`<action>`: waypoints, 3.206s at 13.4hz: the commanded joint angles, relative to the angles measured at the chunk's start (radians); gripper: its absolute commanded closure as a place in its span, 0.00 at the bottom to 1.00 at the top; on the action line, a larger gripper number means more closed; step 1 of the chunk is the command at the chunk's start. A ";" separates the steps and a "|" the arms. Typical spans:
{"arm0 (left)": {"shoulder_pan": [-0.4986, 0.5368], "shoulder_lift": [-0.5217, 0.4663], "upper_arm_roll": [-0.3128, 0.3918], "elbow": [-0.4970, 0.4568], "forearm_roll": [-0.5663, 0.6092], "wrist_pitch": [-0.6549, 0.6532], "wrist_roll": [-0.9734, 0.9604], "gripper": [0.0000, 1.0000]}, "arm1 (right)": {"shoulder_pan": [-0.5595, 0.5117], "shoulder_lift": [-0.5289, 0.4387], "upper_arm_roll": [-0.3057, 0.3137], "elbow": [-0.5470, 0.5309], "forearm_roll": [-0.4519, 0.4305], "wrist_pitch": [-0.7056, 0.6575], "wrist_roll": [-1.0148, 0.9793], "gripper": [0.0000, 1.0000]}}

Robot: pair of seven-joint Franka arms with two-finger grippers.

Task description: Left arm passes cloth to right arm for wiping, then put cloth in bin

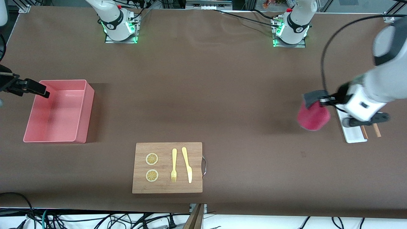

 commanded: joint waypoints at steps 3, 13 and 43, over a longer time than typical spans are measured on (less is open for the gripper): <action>-0.273 0.172 0.012 0.218 0.007 -0.002 -0.388 1.00 | 0.047 0.059 -0.002 0.003 -0.008 0.008 -0.005 0.00; -0.487 0.326 0.012 0.295 -0.204 0.461 -0.974 1.00 | 0.254 0.265 0.000 0.014 0.127 0.327 0.481 0.00; -0.523 0.377 0.014 0.293 -0.332 0.723 -1.102 1.00 | 0.460 0.601 0.029 0.241 0.561 0.717 0.834 0.00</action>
